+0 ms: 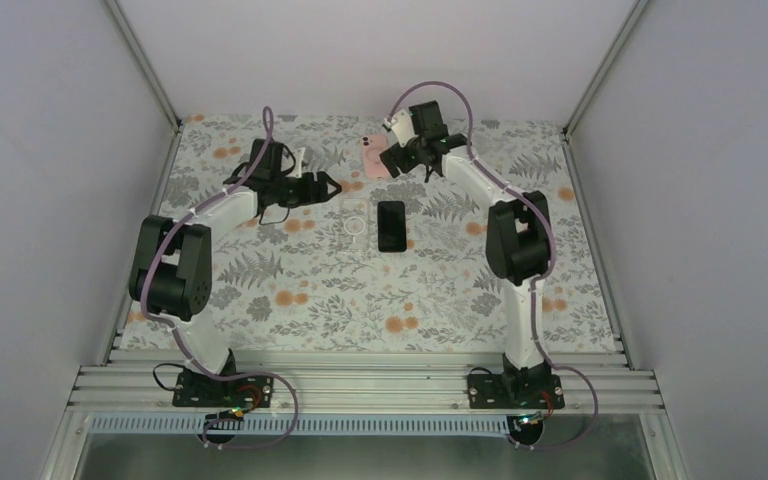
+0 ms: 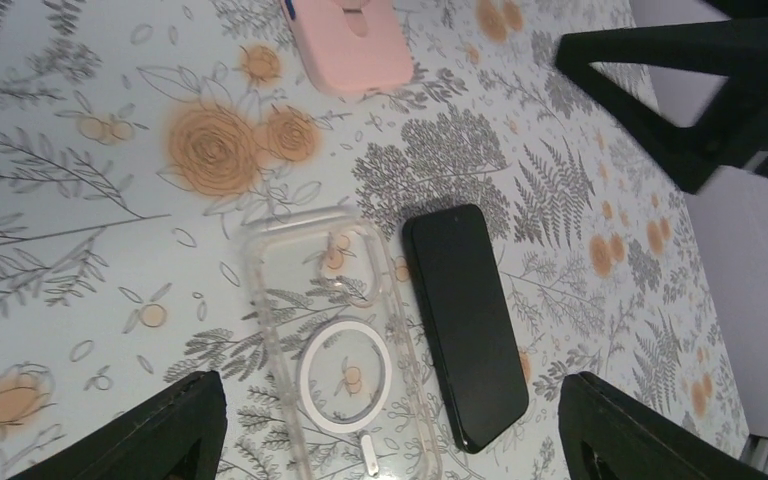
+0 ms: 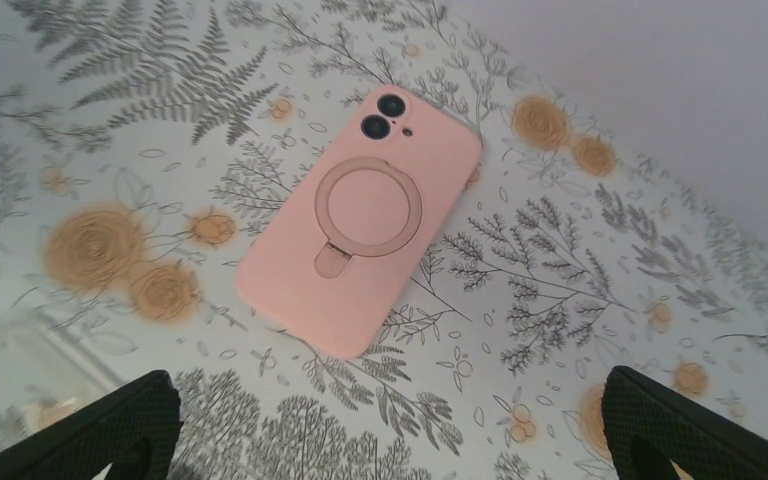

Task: Take the phone out of the phone case
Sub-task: Move the phone to the center of the board.

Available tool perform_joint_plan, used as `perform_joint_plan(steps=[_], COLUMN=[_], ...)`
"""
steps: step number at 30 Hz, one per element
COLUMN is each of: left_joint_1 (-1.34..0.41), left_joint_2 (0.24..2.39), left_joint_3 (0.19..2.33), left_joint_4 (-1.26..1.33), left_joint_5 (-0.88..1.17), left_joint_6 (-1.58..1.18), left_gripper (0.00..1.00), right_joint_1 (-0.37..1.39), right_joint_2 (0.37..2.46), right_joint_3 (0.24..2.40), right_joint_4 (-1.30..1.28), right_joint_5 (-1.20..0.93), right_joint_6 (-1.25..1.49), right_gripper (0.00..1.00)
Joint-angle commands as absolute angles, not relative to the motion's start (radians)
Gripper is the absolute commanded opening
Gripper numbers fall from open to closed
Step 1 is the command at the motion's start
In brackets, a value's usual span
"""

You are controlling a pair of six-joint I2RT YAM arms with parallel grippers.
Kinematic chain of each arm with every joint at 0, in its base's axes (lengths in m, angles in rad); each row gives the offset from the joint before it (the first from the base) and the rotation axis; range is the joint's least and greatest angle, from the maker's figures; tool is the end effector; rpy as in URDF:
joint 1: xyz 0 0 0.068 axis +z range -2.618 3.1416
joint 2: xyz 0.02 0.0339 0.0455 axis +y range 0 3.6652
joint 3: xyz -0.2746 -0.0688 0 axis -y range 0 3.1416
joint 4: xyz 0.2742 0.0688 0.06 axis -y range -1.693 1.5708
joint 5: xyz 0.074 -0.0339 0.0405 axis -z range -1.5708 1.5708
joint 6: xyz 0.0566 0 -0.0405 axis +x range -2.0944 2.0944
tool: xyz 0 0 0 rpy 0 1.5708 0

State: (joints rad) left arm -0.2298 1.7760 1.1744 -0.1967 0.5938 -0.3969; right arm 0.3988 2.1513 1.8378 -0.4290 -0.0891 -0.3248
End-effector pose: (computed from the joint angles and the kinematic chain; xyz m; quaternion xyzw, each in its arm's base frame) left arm 0.4021 -0.1266 0.1900 0.0359 0.8919 -0.3688 0.2592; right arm 0.5012 0.2167 0.2275 -0.3405 0.8490 0.0556 0.4002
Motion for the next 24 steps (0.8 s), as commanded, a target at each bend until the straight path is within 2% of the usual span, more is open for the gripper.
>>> perform_joint_plan(steps=[1, 15, 24], left_joint_1=[-0.209, -0.193, -0.183], left_joint_2=[1.737, 1.749, 1.744], left_joint_3=[1.184, 1.182, 1.174], left_joint_4=[-0.190, -0.182, -0.173], left_joint_5=[0.566, 0.580, 0.588], left_joint_6=[-0.375, -0.390, -0.399], left_gripper=[0.83, 0.83, 0.83], right_joint_1=[0.420, 0.448, 0.463], right_joint_2=[2.269, 2.499, 2.582], right_joint_3=[1.958, 2.189, 2.239], right_joint_4=[-0.506, -0.536, -0.494], right_joint_5=[-0.026, -0.048, -0.036], right_joint_6=[-0.201, -0.118, -0.089], right_gripper=[0.99, 0.99, 0.99])
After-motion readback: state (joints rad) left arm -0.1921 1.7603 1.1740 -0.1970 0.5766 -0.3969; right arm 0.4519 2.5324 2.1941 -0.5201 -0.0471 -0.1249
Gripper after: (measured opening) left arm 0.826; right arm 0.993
